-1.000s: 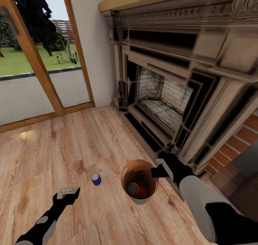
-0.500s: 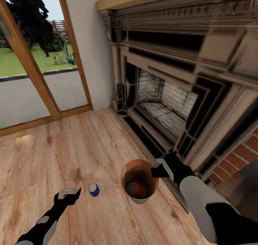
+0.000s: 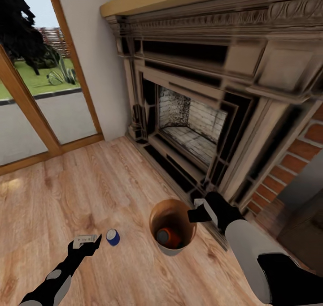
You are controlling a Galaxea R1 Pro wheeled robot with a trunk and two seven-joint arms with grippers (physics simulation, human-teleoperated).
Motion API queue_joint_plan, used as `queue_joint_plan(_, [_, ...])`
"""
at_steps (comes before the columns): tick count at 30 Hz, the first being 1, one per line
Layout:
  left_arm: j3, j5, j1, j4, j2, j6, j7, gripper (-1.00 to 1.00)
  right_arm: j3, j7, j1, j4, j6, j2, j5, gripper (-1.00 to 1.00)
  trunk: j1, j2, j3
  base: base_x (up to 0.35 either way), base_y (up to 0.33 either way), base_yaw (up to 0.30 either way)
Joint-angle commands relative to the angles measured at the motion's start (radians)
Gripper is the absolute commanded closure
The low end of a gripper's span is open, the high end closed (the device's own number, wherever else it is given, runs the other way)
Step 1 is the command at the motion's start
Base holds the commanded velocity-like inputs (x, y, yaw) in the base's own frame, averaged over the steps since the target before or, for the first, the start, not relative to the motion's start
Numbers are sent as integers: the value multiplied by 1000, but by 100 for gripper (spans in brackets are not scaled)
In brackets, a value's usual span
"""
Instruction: Put the three can of soda from the living room inside the tash can in the kitchen.
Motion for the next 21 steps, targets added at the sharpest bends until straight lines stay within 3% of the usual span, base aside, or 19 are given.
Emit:
queue_joint_plan(1, [0, 0, 0, 0, 0, 0, 0, -100, -3, 10, 0, 0, 2, 0, -25, 100, 0, 0, 1, -223, 198, -232])
queue_joint_plan(21, [0, -2, 0, 3, 0, 3, -6, -100, -2, 15, 0, 0, 3, 0, -26, 100, 0, 0, 18, -225, 210, -232])
